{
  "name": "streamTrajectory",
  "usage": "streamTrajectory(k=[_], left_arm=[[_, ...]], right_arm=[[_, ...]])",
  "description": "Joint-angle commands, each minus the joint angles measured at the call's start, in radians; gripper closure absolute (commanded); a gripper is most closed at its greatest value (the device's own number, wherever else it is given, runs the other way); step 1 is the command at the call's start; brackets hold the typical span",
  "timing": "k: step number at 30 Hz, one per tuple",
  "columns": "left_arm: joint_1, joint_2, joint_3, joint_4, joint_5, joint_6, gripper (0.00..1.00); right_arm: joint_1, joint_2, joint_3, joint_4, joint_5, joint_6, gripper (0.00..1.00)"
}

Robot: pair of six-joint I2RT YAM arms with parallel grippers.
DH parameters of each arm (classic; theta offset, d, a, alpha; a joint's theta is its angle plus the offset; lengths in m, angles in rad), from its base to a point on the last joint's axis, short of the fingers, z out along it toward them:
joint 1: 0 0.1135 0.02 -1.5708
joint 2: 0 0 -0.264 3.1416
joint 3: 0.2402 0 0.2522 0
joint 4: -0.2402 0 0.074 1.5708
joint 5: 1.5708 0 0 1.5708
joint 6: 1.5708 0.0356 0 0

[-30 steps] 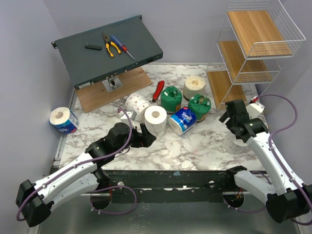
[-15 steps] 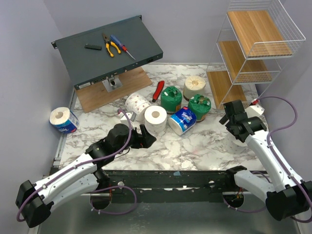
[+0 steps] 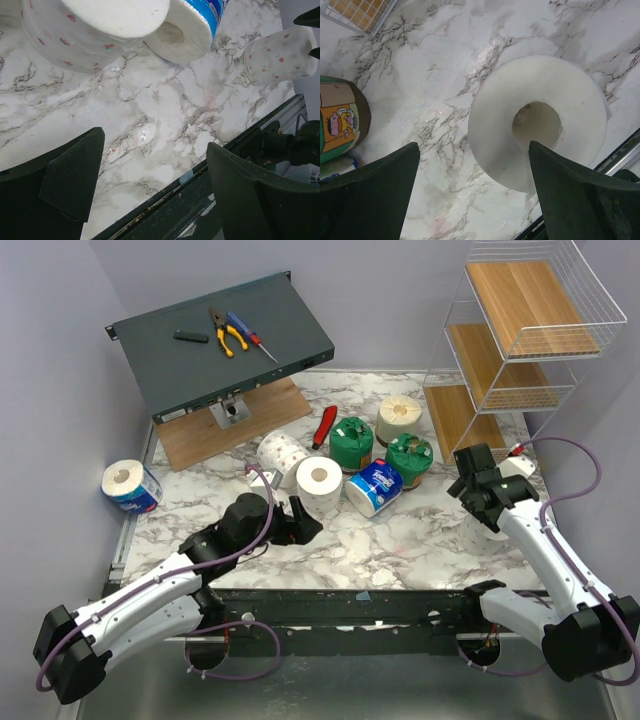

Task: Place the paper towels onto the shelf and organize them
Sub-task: Pick up the paper towel from the center of the board.

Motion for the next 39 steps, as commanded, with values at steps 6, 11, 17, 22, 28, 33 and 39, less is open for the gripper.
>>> streamTrajectory(k=[6,11,17,22,28,33,39], left_arm=[[0.008,0.055,0.004,0.049,0.051,-0.001,0.14],[0.010,0.072,0.007,0.056,0.054,-0.001,0.14],[0.011,0.098,0.019,0.067,0.060,0.003,0.14],[0.011,0.110,0.026,0.067,0.062,0.003,0.14],[0.012,0.110,0.032,0.059,0.057,0.005,0.14],[0.013,0.112,0.038,0.051,0.055,0.005,0.14],[0.015,0.093,0.037,0.032,0.032,0.005,0.14]], right_arm=[[-0.007,0.047,-0.034,0.076,-0.053,-0.017,0.10],[-0.006,0.039,-0.047,0.101,-0.084,-0.033,0.18],[-0.007,0.028,-0.048,0.111,-0.111,-0.054,0.35],[-0.006,0.021,-0.045,0.111,-0.122,-0.069,0.47],[-0.006,0.020,-0.048,0.136,-0.167,-0.109,0.59],[-0.006,0.025,-0.033,0.143,-0.237,-0.150,0.71],[-0.005,-0.123,0.050,0.139,-0.305,-0.268,0.76]])
